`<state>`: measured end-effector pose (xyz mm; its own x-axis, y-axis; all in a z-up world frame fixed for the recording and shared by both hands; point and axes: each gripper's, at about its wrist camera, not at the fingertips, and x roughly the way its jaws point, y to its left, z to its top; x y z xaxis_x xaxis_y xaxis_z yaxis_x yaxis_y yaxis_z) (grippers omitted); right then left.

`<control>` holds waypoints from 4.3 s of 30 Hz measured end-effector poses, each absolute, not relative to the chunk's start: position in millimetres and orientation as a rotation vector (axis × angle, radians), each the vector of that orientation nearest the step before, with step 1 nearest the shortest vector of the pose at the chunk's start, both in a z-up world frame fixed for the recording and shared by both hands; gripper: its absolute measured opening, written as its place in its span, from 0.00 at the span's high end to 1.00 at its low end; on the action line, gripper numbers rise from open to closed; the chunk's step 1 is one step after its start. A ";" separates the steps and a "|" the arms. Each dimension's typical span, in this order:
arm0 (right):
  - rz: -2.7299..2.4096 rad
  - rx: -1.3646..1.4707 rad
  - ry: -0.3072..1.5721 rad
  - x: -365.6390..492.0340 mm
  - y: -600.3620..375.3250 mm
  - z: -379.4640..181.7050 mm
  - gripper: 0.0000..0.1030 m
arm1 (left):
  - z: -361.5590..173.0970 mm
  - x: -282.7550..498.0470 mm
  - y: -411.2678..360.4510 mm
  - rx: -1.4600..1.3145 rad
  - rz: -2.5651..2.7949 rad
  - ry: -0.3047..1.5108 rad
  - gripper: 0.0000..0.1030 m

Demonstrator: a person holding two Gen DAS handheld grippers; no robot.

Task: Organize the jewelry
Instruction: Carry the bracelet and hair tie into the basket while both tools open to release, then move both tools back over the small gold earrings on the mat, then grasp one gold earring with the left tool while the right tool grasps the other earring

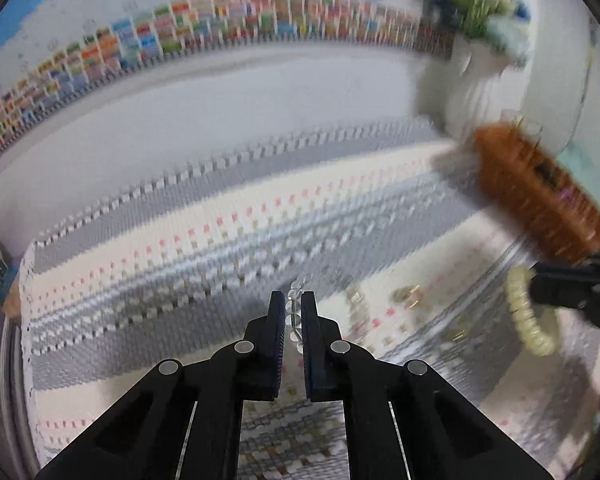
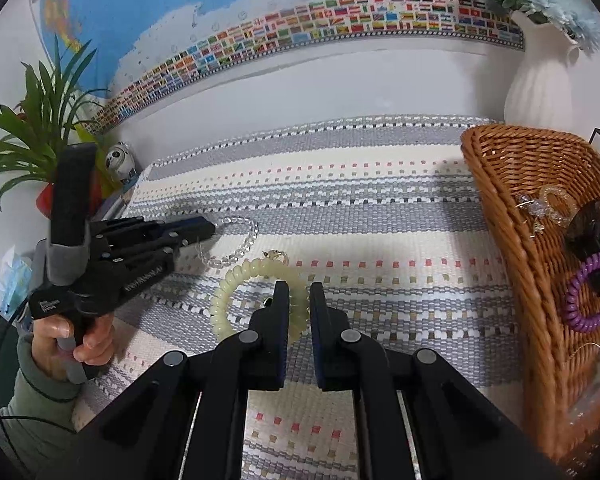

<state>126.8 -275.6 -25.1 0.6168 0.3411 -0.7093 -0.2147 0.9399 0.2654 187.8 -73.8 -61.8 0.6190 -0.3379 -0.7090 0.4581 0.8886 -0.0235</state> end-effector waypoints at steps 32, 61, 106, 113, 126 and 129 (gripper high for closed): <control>-0.004 0.243 0.688 32.7 -440.2 48.1 0.89 | 57.4 123.4 -263.9 0.212 -0.903 0.632 0.93; -0.159 0.391 0.787 46.4 -498.3 -4.4 0.87 | 11.2 138.0 -312.8 0.211 -1.044 0.713 0.46; 0.250 0.108 0.907 83.3 -274.2 -6.8 0.65 | -54.1 182.8 -75.6 0.078 -0.652 0.905 0.46; 0.270 0.093 0.917 97.1 -266.5 -18.8 0.65 | -49.2 187.3 -88.0 0.072 -0.681 0.893 0.46; 0.332 0.092 0.942 131.4 -247.3 -39.3 0.65 | -64.0 198.0 -112.4 0.146 -0.687 0.893 0.64; 0.344 0.072 0.950 134.7 -245.3 -46.1 0.65 | -72.8 201.7 -113.5 0.149 -0.729 0.912 0.67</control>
